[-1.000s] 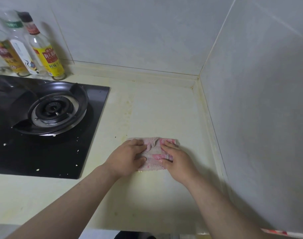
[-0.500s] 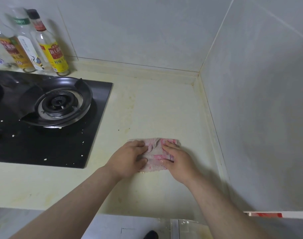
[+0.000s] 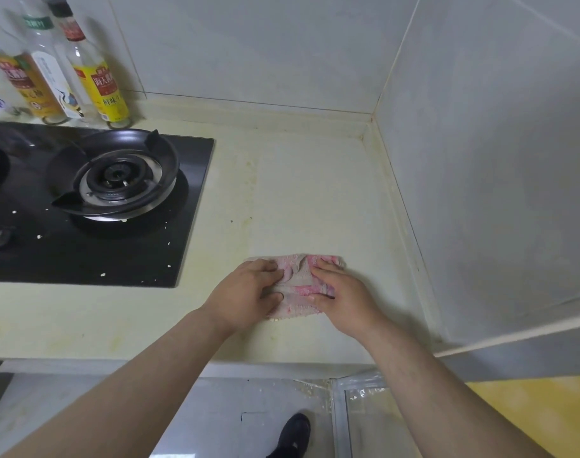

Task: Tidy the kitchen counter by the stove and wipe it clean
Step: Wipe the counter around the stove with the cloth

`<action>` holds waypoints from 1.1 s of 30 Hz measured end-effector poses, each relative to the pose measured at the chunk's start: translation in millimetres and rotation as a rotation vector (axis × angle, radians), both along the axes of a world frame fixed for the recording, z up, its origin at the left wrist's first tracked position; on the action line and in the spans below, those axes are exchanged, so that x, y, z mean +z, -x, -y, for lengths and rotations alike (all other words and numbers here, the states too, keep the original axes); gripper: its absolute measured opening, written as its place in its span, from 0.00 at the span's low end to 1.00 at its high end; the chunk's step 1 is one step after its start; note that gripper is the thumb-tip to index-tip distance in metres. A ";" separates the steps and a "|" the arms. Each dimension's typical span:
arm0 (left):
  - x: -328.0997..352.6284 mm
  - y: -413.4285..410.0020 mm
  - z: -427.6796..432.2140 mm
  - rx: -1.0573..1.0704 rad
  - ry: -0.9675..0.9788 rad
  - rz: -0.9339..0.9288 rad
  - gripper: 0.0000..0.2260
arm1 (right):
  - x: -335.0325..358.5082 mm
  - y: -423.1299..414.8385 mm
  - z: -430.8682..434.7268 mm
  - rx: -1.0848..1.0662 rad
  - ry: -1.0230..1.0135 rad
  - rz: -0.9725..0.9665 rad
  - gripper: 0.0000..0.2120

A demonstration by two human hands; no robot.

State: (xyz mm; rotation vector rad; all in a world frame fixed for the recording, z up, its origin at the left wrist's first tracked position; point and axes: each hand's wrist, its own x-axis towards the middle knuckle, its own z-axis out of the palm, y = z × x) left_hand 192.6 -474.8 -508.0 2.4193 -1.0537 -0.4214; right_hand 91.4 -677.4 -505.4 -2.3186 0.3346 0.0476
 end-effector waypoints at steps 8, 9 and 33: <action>4.8 27.6 -14.9 -0.009 -0.014 -0.001 0.23 | 1.1 29.3 -17.4 -0.005 0.012 -0.018 0.26; 4.9 30.6 -16.8 -0.011 -0.012 -0.003 0.23 | 1.3 32.7 -19.4 -0.008 0.012 -0.015 0.26; 1.5 96.0 -49.6 -0.007 0.002 -0.001 0.17 | 11.6 104.3 -60.1 0.009 0.029 -0.073 0.27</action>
